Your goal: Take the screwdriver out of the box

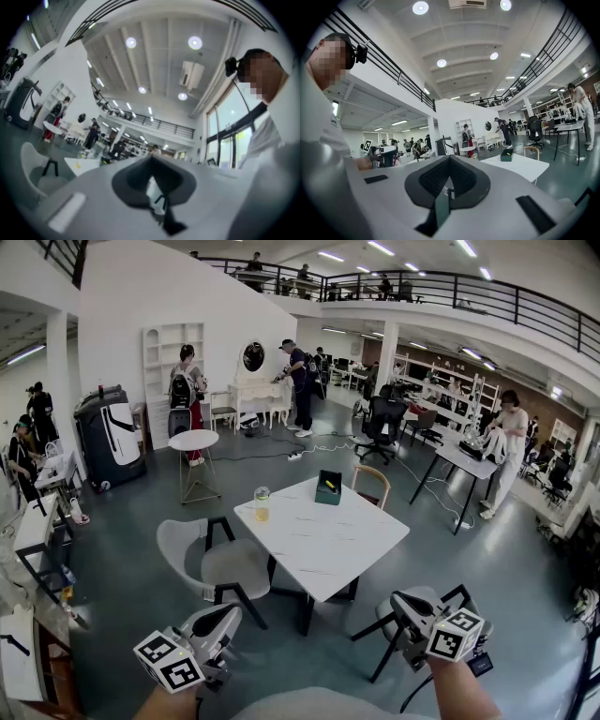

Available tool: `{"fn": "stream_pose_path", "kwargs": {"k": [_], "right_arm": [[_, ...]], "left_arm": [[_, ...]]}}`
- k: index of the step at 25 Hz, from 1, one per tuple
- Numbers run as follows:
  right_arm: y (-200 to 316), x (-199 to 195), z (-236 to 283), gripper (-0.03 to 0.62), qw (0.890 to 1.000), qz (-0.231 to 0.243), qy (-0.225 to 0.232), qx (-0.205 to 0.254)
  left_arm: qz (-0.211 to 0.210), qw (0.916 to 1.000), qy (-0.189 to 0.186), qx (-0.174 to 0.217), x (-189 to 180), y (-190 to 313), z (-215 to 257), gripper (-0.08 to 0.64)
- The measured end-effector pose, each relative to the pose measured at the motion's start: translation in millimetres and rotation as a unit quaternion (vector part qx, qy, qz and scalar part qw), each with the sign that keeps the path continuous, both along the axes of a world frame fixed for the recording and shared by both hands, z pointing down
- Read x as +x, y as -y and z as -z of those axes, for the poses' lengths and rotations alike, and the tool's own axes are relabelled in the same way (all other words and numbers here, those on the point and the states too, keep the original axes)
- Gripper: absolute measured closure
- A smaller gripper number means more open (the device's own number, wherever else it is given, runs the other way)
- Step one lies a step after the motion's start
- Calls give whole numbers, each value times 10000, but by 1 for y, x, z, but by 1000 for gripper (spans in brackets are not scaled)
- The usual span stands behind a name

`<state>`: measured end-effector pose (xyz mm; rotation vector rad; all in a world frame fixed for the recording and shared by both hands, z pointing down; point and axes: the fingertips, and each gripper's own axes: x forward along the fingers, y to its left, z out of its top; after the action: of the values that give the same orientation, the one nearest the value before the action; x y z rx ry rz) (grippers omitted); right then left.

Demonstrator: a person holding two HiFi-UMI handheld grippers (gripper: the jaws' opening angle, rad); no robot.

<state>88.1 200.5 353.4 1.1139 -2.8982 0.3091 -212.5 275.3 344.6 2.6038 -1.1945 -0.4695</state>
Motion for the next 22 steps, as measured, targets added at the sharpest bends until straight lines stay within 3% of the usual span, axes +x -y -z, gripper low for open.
{"fn": "stream_pose_path", "kwargs": {"k": [22], "right_arm": [[17, 21, -11, 584, 9989, 55, 375, -265]], "left_arm": [[-80, 9998, 68, -163, 28, 20, -3, 555]]}}
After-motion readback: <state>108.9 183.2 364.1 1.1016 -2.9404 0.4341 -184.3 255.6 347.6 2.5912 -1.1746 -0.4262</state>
